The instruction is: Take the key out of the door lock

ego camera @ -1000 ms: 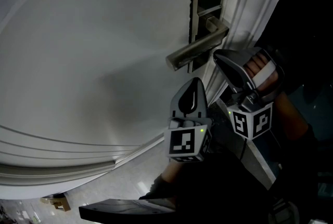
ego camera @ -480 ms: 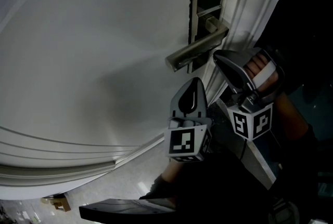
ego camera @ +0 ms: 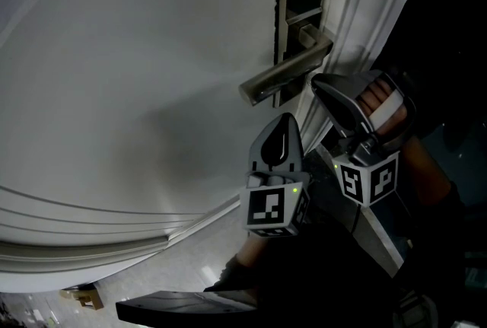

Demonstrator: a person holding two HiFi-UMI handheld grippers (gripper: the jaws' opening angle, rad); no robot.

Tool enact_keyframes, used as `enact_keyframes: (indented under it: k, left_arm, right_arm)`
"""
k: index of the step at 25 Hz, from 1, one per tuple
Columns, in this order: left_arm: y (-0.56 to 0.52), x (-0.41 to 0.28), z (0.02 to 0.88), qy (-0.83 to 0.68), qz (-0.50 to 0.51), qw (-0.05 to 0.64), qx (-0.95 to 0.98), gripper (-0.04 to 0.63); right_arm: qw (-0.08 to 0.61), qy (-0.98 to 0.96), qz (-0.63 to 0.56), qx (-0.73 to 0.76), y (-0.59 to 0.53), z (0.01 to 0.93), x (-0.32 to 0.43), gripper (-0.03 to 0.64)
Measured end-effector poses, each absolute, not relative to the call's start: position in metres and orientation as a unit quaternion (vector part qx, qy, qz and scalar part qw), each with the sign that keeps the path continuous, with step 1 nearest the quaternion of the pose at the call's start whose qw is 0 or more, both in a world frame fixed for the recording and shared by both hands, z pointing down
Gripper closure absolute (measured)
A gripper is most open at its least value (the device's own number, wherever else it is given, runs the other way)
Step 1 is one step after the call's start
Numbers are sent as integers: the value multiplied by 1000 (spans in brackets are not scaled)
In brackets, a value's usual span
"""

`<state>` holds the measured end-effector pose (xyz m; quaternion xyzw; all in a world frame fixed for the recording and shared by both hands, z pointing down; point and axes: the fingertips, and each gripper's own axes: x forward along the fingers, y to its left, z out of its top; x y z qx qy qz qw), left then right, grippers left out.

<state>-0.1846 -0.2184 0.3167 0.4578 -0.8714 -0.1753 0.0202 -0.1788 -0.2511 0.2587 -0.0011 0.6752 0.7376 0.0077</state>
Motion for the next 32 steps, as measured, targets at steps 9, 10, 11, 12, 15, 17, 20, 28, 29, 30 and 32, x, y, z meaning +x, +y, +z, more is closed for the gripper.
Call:
enact_keyframes:
  k: [9, 10, 11, 12, 15, 17, 20, 28, 29, 30, 32]
  left_arm:
    - [-218, -186, 317, -872, -180, 17, 454, 595]
    - [-218, -186, 317, -872, -178, 18, 455, 595]
    - [-219, -185, 317, -872, -176, 19, 457, 595]
    - [-219, -185, 317, -872, -174, 20, 457, 595]
    - [-219, -185, 316, -872, -174, 19, 458, 595]
    - [-219, -184, 316, -871, -175, 20, 458, 595]
    - [-219, -184, 316, -871, -176, 20, 458, 595]
    - [-218, -185, 317, -871, -175, 21, 458, 595]
    - [-218, -185, 317, -871, -175, 21, 459, 595]
    - [-218, -185, 317, -871, -174, 20, 459, 595]
    - [-218, -186, 317, -871, -174, 20, 459, 595]
  right_arm:
    - [9, 675, 738, -2, -251, 259, -178, 604]
    - [9, 675, 738, -2, -251, 259, -177, 604]
    - [9, 675, 737, -1, -251, 259, -177, 604]
    - [9, 676, 737, -1, -251, 259, -176, 604]
    - [9, 675, 737, -2, -251, 259, -176, 604]
    - [9, 675, 737, -2, -251, 259, -176, 604]
    - [8, 676, 737, -3, -251, 259, -176, 604]
    - [8, 675, 738, -2, -251, 259, -176, 604]
    - [8, 675, 738, -2, -251, 259, -176, 604]
    - [8, 675, 738, -3, -251, 259, -176, 604]
    - [8, 675, 737, -2, -251, 260, -176, 604]
